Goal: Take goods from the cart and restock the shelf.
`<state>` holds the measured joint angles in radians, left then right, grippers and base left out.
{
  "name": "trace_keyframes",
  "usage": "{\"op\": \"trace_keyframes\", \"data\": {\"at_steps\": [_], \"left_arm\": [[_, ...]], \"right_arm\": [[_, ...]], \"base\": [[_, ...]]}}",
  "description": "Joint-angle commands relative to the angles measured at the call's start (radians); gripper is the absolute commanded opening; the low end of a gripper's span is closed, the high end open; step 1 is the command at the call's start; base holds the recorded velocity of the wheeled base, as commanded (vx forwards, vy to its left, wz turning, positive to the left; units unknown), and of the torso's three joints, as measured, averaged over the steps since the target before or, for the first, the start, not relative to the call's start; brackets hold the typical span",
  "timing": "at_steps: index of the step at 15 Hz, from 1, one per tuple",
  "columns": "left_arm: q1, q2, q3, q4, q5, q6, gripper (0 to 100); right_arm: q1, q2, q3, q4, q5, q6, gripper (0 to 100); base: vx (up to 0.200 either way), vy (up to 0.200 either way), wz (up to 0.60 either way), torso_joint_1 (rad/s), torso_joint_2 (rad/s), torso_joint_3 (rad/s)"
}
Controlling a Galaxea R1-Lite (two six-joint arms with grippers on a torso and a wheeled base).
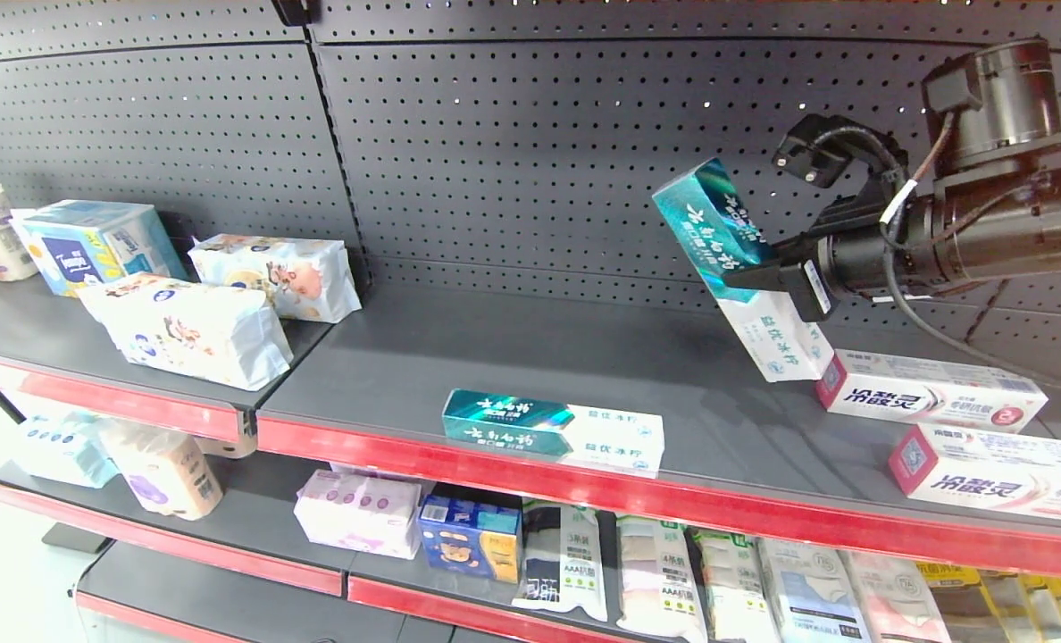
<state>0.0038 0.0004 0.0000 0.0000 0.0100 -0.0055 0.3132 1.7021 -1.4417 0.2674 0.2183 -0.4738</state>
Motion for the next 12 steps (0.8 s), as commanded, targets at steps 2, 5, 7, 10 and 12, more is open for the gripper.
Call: {"op": "trace_keyframes", "data": {"at_steps": [2, 5, 7, 10, 12], "left_arm": [[0.001, 0.0, 0.0, 0.0, 0.001, -0.001, 100], [0.001, 0.0, 0.0, 0.0, 0.001, -0.001, 100], [0.001, 0.0, 0.0, 0.0, 0.001, -0.001, 100], [0.001, 0.0, 0.0, 0.0, 0.001, -0.001, 100], [0.001, 0.0, 0.0, 0.0, 0.001, -0.001, 100]], "right_arm": [[-0.014, 0.06, -0.04, -0.001, 0.012, 0.0, 0], [-0.008, 0.11, -0.083, -0.001, 0.018, 0.0, 0], [0.0, 0.126, -0.083, -0.001, 0.038, 0.003, 0], [-0.006, 0.143, -0.085, -0.002, 0.067, -0.003, 0], [-0.008, 0.156, -0.085, -0.002, 0.069, -0.003, 0]], "base": [[0.0, 0.0, 0.0, 0.0, 0.0, 0.0], [0.0, 0.0, 0.0, 0.0, 0.0, 0.0], [0.0, 0.0, 0.0, 0.0, 0.0, 0.0], [0.0, 0.0, 0.0, 0.0, 0.0, 0.0], [0.0, 0.0, 0.0, 0.0, 0.0, 0.0]]}}
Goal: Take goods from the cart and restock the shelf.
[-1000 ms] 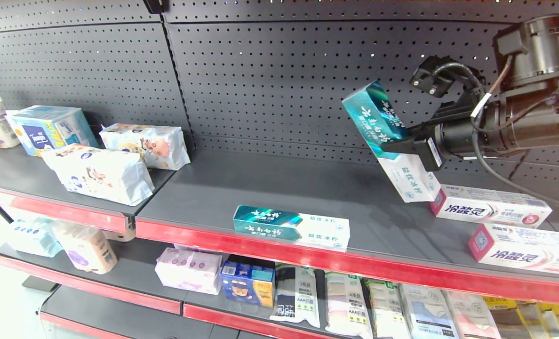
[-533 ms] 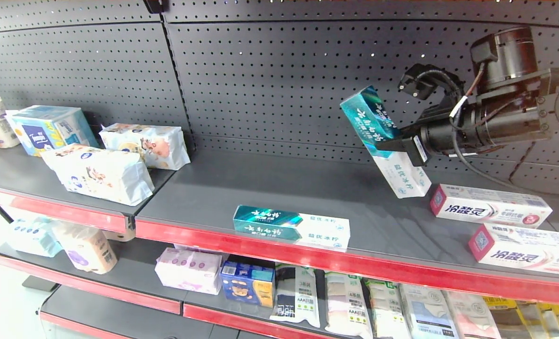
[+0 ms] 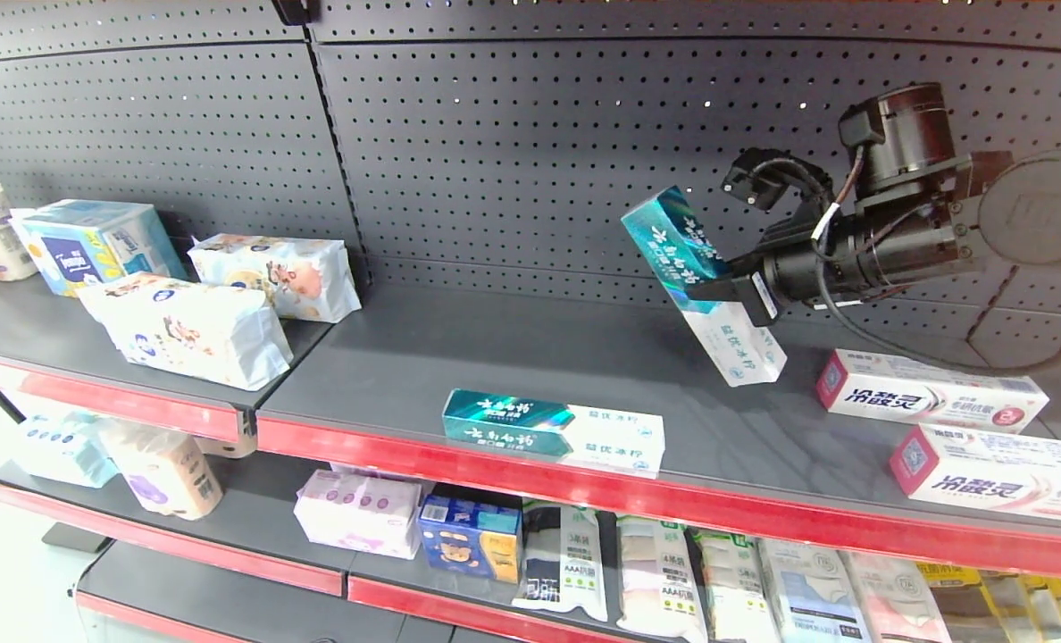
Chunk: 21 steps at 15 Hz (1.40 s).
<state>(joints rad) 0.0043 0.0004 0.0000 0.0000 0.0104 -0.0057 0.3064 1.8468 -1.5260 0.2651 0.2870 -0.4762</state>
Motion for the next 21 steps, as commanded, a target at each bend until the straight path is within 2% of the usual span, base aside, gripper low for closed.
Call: {"op": "trace_keyframes", "data": {"at_steps": [1, 7, 16, 17, 21], "left_arm": [[0.0, 0.0, 0.0, 0.0, 0.0, 0.0, 100], [0.0, 0.0, 0.0, 0.0, 0.0, 0.0, 100], [0.0, 0.0, 0.0, 0.0, 0.0, 0.0, 100], [0.0, 0.0, 0.0, 0.0, 0.0, 0.0, 100], [0.0, 0.0, 0.0, 0.0, 0.0, 0.0, 100]], "right_arm": [[-0.001, 0.023, -0.002, 0.0, 0.0, 0.007, 0], [0.019, 0.043, -0.022, 0.002, 0.027, 0.025, 0], [-0.023, 0.052, -0.006, 0.003, 0.129, 0.025, 0], [-0.027, 0.066, -0.013, 0.002, 0.164, 0.037, 0], [-0.018, 0.097, -0.08, 0.0, 0.189, 0.099, 0]], "base": [[0.0, 0.0, 0.0, 0.0, 0.0, 0.0], [0.0, 0.0, 0.0, 0.0, 0.0, 0.0], [0.0, 0.0, 0.0, 0.0, 0.0, 0.0], [0.0, 0.0, 0.0, 0.0, 0.0, 0.0], [0.0, 0.0, 0.0, 0.0, 0.0, 0.0]]}}
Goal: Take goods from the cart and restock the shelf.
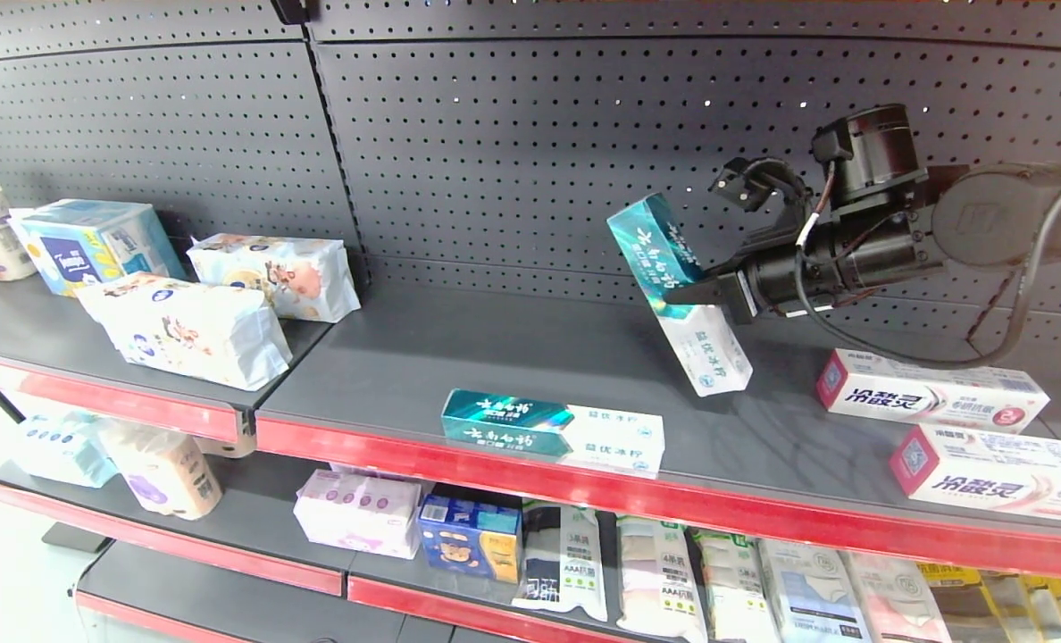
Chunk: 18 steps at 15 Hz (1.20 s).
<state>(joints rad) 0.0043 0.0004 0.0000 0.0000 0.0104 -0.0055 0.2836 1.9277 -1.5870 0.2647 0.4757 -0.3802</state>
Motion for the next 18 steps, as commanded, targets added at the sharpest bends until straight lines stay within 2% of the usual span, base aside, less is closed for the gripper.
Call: {"op": "trace_keyframes", "data": {"at_steps": [1, 8, 11, 14, 18], "left_arm": [[0.0, 0.0, 0.0, 0.0, 0.0, -0.001, 100], [0.0, 0.0, 0.0, 0.0, 0.0, -0.001, 100], [0.0, 0.0, 0.0, 0.0, 0.0, -0.001, 100], [0.0, 0.0, 0.0, 0.0, 0.0, -0.001, 100], [0.0, 0.0, 0.0, 0.0, 0.0, -0.001, 100]], "right_arm": [[0.005, 0.017, -0.019, 0.001, 0.014, 0.004, 0], [-0.052, 0.053, -0.022, 0.01, 0.03, 0.003, 0], [-0.052, 0.097, -0.067, 0.016, -0.002, 0.0, 0], [-0.05, 0.1, -0.056, 0.018, -0.022, -0.008, 0], [-0.057, 0.094, -0.054, 0.102, -0.055, -0.137, 0]], "base": [[0.0, 0.0, 0.0, 0.0, 0.0, 0.0], [0.0, 0.0, 0.0, 0.0, 0.0, 0.0], [0.0, 0.0, 0.0, 0.0, 0.0, 0.0], [0.0, 0.0, 0.0, 0.0, 0.0, 0.0], [0.0, 0.0, 0.0, 0.0, 0.0, 0.0]]}}
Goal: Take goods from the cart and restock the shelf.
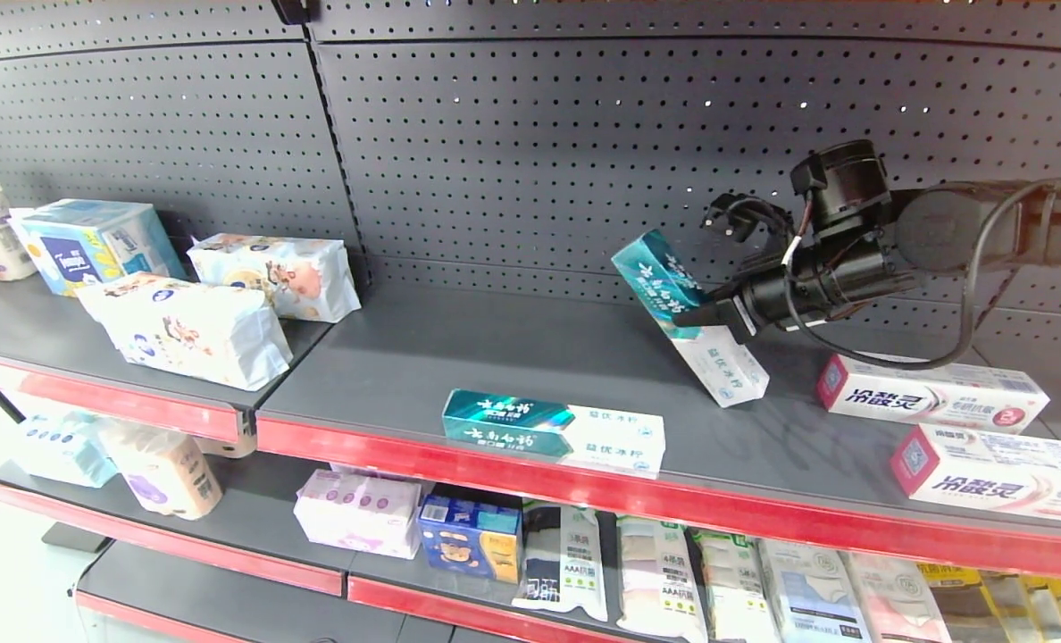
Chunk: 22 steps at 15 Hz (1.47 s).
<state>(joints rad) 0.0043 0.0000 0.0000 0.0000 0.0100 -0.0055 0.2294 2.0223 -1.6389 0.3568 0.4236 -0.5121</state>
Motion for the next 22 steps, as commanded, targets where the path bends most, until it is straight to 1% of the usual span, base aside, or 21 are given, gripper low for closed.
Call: {"op": "trace_keyframes", "data": {"at_steps": [1, 4, 6, 8, 11, 17, 22], "left_arm": [[0.0, 0.0, 0.0, 0.0, 0.001, -0.001, 100], [0.0, 0.0, 0.0, 0.0, 0.001, -0.001, 100], [0.0, 0.0, 0.0, 0.0, 0.001, -0.001, 100], [0.0, 0.0, 0.0, 0.0, 0.001, -0.001, 100], [0.0, 0.0, 0.0, 0.0, 0.001, -0.001, 100], [0.0, 0.0, 0.0, 0.0, 0.001, -0.001, 100], [0.0, 0.0, 0.0, 0.0, 0.001, -0.001, 100]], "right_arm": [[-0.002, -0.001, -0.004, 0.01, -0.009, -0.031, 0], [-0.001, 0.007, 0.004, 0.013, -0.028, -0.054, 0], [-0.001, 0.01, -0.001, 0.053, -0.04, -0.092, 0], [0.001, 0.012, -0.009, 0.059, -0.045, -0.12, 0], [0.01, 0.013, -0.012, 0.059, -0.036, -0.117, 0], [0.038, 0.03, -0.009, 0.059, -0.032, -0.065, 0], [0.079, 0.082, -0.067, 0.051, -0.032, -0.065, 0]], "base": [[0.0, 0.0, 0.0, 0.0, 0.0, 0.0], [0.0, 0.0, 0.0, 0.0, 0.0, 0.0], [0.0, 0.0, 0.0, 0.0, 0.0, 0.0], [0.0, 0.0, 0.0, 0.0, 0.0, 0.0], [0.0, 0.0, 0.0, 0.0, 0.0, 0.0], [0.0, 0.0, 0.0, 0.0, 0.0, 0.0], [0.0, 0.0, 0.0, 0.0, 0.0, 0.0]]}}
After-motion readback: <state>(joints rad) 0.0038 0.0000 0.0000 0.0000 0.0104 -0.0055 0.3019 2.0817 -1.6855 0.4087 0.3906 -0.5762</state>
